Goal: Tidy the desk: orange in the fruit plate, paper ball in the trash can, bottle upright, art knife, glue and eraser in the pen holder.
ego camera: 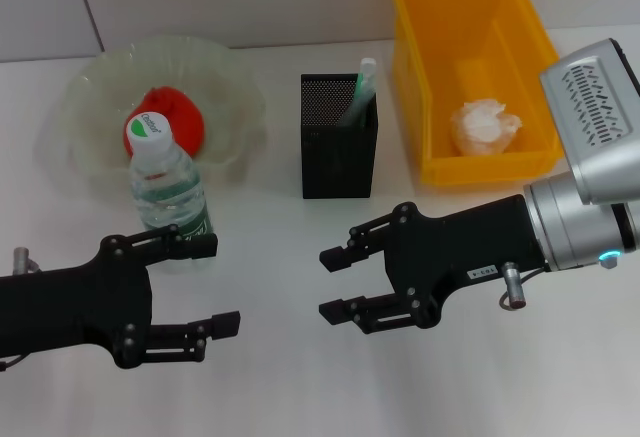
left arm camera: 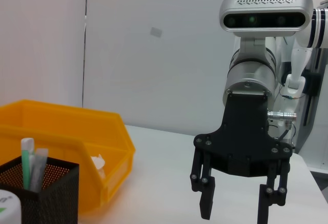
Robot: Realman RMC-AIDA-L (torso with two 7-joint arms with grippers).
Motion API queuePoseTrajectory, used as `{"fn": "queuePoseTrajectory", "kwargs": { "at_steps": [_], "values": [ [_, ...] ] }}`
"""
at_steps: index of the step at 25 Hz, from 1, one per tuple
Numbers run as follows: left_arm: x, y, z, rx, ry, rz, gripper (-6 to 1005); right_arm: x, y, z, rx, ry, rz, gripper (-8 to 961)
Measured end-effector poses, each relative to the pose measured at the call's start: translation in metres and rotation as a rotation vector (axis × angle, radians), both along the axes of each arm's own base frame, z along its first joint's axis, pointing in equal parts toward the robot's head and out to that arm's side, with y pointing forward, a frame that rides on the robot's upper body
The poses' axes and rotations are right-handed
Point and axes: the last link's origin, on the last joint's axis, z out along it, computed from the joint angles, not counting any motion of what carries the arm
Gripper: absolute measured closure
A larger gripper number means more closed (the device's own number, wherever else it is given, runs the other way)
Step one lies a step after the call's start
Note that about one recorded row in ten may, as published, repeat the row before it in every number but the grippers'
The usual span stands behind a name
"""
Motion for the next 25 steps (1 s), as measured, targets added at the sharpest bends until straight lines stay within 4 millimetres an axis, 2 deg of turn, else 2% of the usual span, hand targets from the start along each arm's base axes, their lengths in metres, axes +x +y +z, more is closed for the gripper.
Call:
{"fn": "queuePoseTrajectory", "kwargs": {
  "at_steps": [4, 11, 12, 13, 14, 15, 16, 17, 18, 19, 22, 23, 25],
  "values": [
    [0.001, 0.001, 0.0, 0.007, -0.002, -0.002, 137, -0.001, 0.002, 0.001, 0.017, 0.007, -0.001, 429],
    [0.001, 0.007, 0.007, 0.061, -0.014, -0.003, 138, -0.003, 0.014, 0.025, 0.122, 0.031, 0.01, 430],
    [0.001, 0.012, 0.015, 0.121, -0.029, -0.006, 138, -0.005, 0.021, 0.041, 0.186, 0.059, 0.009, 430],
    [0.001, 0.012, 0.015, 0.121, -0.029, -0.006, 138, -0.005, 0.021, 0.041, 0.186, 0.059, 0.009, 430],
    [0.002, 0.016, 0.025, 0.184, -0.042, -0.01, 138, -0.007, 0.027, 0.057, 0.251, 0.108, 0.013, 430],
    [0.002, 0.016, 0.025, 0.184, -0.042, -0.01, 138, -0.007, 0.027, 0.057, 0.251, 0.108, 0.013, 429],
    [0.002, 0.016, 0.025, 0.184, -0.042, -0.01, 138, -0.009, 0.029, 0.066, 0.286, 0.139, 0.02, 429],
    [0.002, 0.016, 0.025, 0.184, -0.042, -0.01, 138, -0.009, 0.033, 0.085, 0.363, 0.197, 0.031, 429],
    [0.002, 0.024, 0.049, 0.329, -0.1, -0.013, 137, -0.009, 0.034, 0.091, 0.39, 0.215, 0.036, 429],
    [0.0, 0.027, 0.063, 0.424, -0.138, -0.01, 137, -0.009, 0.034, 0.091, 0.39, 0.215, 0.036, 429],
    [-0.003, 0.028, 0.075, 0.5, -0.166, -0.003, 137, 0.003, 0.039, 0.121, 0.547, 0.285, 0.032, 430],
    [-0.012, 0.027, 0.094, 0.64, -0.231, 0.028, 137, 0.003, 0.039, 0.121, 0.547, 0.285, 0.032, 430],
    [-0.022, 0.024, 0.104, 0.742, -0.285, 0.065, 137, 0.017, 0.041, 0.134, 0.628, 0.318, 0.012, 430]
  ]
}}
